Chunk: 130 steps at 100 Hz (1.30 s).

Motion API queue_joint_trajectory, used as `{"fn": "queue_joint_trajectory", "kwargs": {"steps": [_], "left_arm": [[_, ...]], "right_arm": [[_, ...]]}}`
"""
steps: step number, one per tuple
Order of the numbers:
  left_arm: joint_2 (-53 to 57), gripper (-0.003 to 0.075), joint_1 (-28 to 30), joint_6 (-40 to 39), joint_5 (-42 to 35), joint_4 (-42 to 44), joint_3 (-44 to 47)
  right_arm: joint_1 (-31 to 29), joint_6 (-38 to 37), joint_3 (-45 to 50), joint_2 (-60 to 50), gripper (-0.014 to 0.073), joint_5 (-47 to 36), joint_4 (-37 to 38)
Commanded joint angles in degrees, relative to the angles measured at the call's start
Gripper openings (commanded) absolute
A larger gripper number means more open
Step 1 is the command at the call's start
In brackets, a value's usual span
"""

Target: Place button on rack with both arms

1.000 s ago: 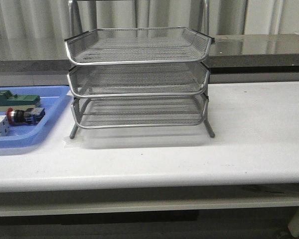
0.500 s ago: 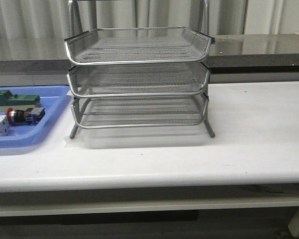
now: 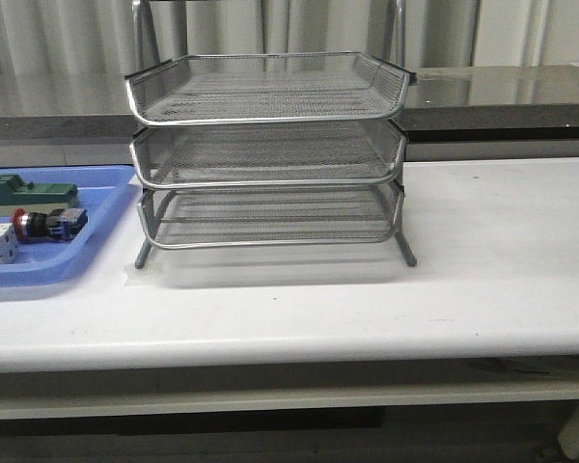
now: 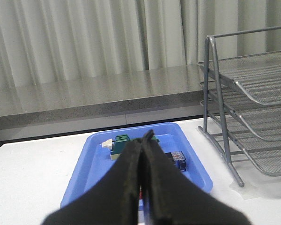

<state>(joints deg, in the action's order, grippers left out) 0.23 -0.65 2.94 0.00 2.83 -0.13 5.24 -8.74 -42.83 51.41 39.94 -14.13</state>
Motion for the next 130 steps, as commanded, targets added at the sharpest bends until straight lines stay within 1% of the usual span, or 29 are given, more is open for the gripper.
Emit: {"fn": "queue_joint_trajectory", "kwargs": {"steps": [1, 10, 20, 43, 55, 68, 81, 90, 95, 103, 130], "left_arm": [[1.88, -0.0021, 0.09, -0.69, -4.38, -0.11, 3.10], [1.88, -0.0021, 0.09, -0.69, -4.38, -0.11, 3.10], [1.88, -0.0021, 0.09, -0.69, -4.38, -0.11, 3.10], [1.88, -0.0021, 0.09, -0.69, -4.38, -0.11, 3.10], [1.88, -0.0021, 0.09, -0.69, -4.38, -0.11, 3.10], [1.88, -0.0021, 0.09, -0.69, -4.38, -0.11, 3.10], [1.88, -0.0021, 0.09, -0.69, -4.38, -0.11, 3.10], [1.88, -0.0021, 0.09, -0.69, -4.38, -0.11, 3.10], [1.88, -0.0021, 0.09, -0.69, -4.38, -0.11, 3.10], [1.88, -0.0021, 0.09, -0.69, -4.38, -0.11, 3.10], [1.88, -0.0021, 0.09, -0.69, -4.38, -0.11, 3.10]], "right_arm": [[-0.23, 0.20, -1.96, -0.06, 0.0401, -4.25, -4.29], [-0.16, 1.94, -1.96, 1.09, 0.0401, -5.96, -9.13], [-0.10, 6.43, -1.96, 3.67, 0.0401, -8.18, -15.65], [-0.03, 18.77, -1.96, 12.98, 0.0401, -12.14, -35.06], [-0.03, 28.75, -1.96, 18.38, 0.0401, -12.82, -47.96], [-0.03, 42.53, -1.96, 24.49, 0.0401, -12.05, -64.75], [-0.03, 56.03, -1.96, 30.23, 0.0401, -8.92, -81.09], [0.01, 62.60, -1.96, 34.27, 0.0401, -5.98, -89.93], [0.08, 65.80, -1.96, 36.30, 0.0401, -4.74, -93.27], [0.08, 68.40, -1.96, 39.64, 0.0401, -2.73, -96.84], [0.21, 68.41, -5.98, 48.73, 0.0401, 4.85, -96.85]]}}
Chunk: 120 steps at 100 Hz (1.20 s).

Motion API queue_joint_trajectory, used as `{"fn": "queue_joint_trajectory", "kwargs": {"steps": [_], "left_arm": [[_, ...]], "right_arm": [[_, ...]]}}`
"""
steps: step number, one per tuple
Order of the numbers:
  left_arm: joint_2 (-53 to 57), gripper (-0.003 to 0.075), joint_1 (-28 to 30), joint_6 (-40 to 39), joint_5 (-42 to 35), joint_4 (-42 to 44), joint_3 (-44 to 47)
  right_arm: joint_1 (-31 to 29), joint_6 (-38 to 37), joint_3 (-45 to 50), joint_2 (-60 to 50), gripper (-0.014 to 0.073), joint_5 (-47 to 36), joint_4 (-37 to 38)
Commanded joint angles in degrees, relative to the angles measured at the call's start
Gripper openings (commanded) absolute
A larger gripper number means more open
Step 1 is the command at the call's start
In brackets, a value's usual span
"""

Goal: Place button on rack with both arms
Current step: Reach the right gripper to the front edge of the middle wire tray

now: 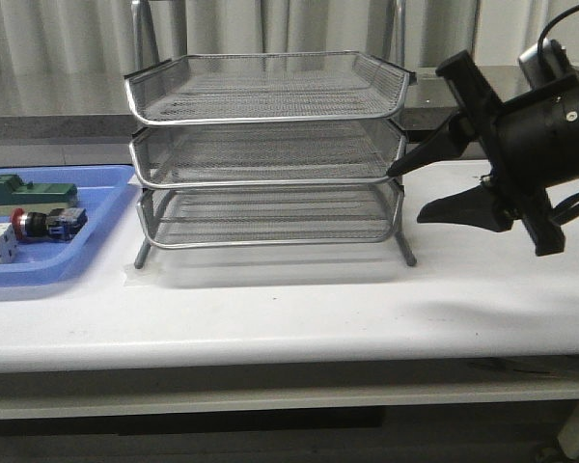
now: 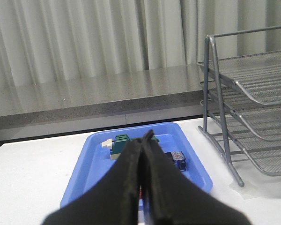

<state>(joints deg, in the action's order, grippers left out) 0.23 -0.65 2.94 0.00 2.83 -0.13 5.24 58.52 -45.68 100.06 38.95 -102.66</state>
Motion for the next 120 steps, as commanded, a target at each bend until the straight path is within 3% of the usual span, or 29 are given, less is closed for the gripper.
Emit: {"fn": "queue_joint_trajectory", "kwargs": {"steps": [1, 94, 120], "left_arm": [[1.88, -0.0021, 0.09, -0.69, -4.38, -0.11, 3.10], [1.88, -0.0021, 0.09, -0.69, -4.38, -0.11, 3.10], [1.88, -0.0021, 0.09, -0.69, -4.38, -0.11, 3.10]], "right_arm": [[0.27, 1.14, -3.41, 0.41, 0.0401, 5.91, -8.32], [1.49, 0.30, -15.47, 9.56, 0.0398, 7.82, -8.32], [1.49, 0.30, -15.49, 9.56, 0.0209, 8.29, -8.32]]}}
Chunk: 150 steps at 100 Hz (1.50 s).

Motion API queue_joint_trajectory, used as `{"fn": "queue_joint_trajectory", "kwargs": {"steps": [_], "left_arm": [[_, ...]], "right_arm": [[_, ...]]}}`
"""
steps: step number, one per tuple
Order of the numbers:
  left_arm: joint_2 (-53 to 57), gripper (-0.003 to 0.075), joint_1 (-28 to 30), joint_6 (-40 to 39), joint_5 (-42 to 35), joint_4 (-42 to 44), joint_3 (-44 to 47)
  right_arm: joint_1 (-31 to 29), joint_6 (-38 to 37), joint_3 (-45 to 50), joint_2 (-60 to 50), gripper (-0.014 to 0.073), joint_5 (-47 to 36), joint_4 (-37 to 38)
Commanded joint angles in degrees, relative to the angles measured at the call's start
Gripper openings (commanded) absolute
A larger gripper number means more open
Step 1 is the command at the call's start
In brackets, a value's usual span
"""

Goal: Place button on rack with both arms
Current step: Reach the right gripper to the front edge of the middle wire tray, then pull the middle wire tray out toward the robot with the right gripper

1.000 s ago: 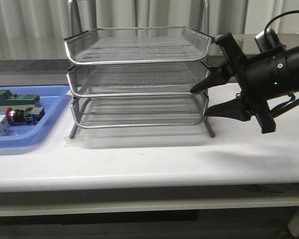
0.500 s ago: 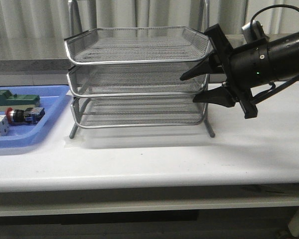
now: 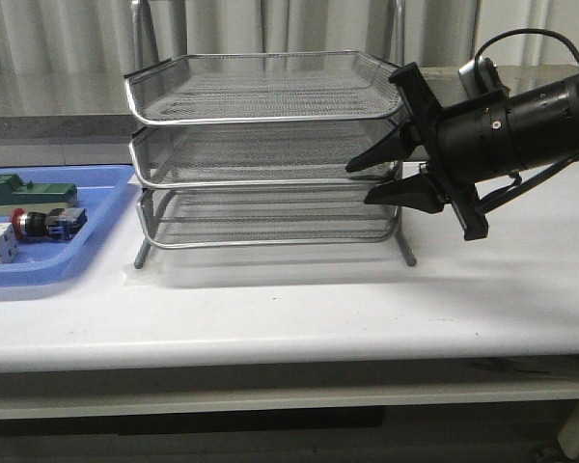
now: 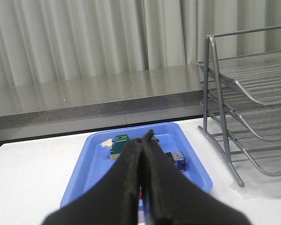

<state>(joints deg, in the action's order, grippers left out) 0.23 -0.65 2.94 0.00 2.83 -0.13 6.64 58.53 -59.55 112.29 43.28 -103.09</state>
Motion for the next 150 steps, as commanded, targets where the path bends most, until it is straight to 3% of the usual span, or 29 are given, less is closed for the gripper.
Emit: {"fn": "queue_joint_trajectory", "kwargs": {"steps": [1, 21, 79, 150], "left_arm": [[1.88, -0.0021, 0.09, -0.69, -4.38, -0.11, 3.10], [1.88, -0.0021, 0.09, -0.69, -4.38, -0.11, 3.10], [1.88, -0.0021, 0.09, -0.69, -4.38, -0.11, 3.10], [1.88, -0.0021, 0.09, -0.69, -4.38, -0.11, 3.10]], "right_arm": [[0.09, 0.29, -1.62, -2.67, 0.0203, 3.95, -7.88], [0.09, 0.29, -1.62, -2.67, 0.0104, 4.63, -7.88], [0.09, 0.29, -1.08, -2.72, 0.0104, 10.08, -1.96], [0.09, 4.31, 12.03, -3.08, 0.0104, 13.11, 0.05]]}}
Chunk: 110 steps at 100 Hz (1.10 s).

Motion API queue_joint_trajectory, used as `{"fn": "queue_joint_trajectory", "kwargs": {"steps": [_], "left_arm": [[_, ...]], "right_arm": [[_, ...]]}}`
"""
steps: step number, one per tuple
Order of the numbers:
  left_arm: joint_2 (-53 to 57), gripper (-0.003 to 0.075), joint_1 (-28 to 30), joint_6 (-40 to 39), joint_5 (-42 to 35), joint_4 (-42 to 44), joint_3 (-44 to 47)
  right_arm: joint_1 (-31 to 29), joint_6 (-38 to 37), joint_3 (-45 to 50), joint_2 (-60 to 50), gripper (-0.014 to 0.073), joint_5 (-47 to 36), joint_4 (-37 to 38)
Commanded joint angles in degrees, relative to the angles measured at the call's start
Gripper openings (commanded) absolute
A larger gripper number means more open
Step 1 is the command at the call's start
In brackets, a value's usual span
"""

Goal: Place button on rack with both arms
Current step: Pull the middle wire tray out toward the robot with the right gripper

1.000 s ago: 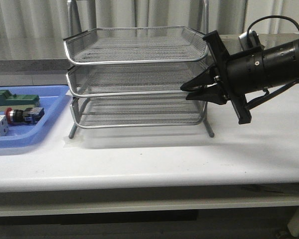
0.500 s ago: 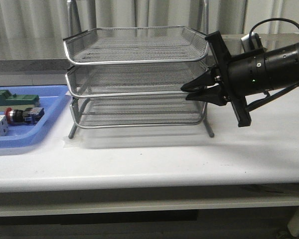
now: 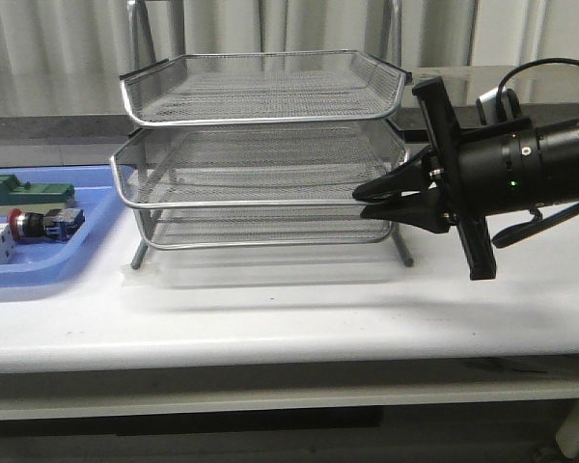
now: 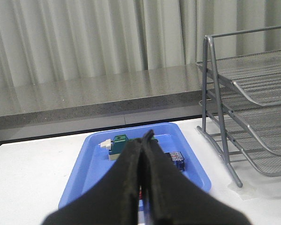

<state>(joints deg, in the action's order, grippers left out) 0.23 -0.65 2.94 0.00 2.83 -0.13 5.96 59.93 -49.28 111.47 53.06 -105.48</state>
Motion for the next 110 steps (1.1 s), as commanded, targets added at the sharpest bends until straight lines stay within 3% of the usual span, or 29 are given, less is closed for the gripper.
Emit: {"fn": "queue_joint_trajectory", "kwargs": {"steps": [1, 77, 110], "left_arm": [[1.88, -0.0021, 0.09, -0.69, -4.38, -0.11, 3.10], [1.88, -0.0021, 0.09, -0.69, -4.38, -0.11, 3.10], [1.88, -0.0021, 0.09, -0.69, -4.38, -0.11, 3.10]], "right_arm": [[0.77, 3.05, 1.90, -2.26, 0.0104, 3.37, 2.44], [0.77, 12.14, 15.38, -2.26, 0.0104, 7.63, 2.39], [0.71, 16.51, 15.82, -2.26, 0.0118, 11.27, -3.52]]}}
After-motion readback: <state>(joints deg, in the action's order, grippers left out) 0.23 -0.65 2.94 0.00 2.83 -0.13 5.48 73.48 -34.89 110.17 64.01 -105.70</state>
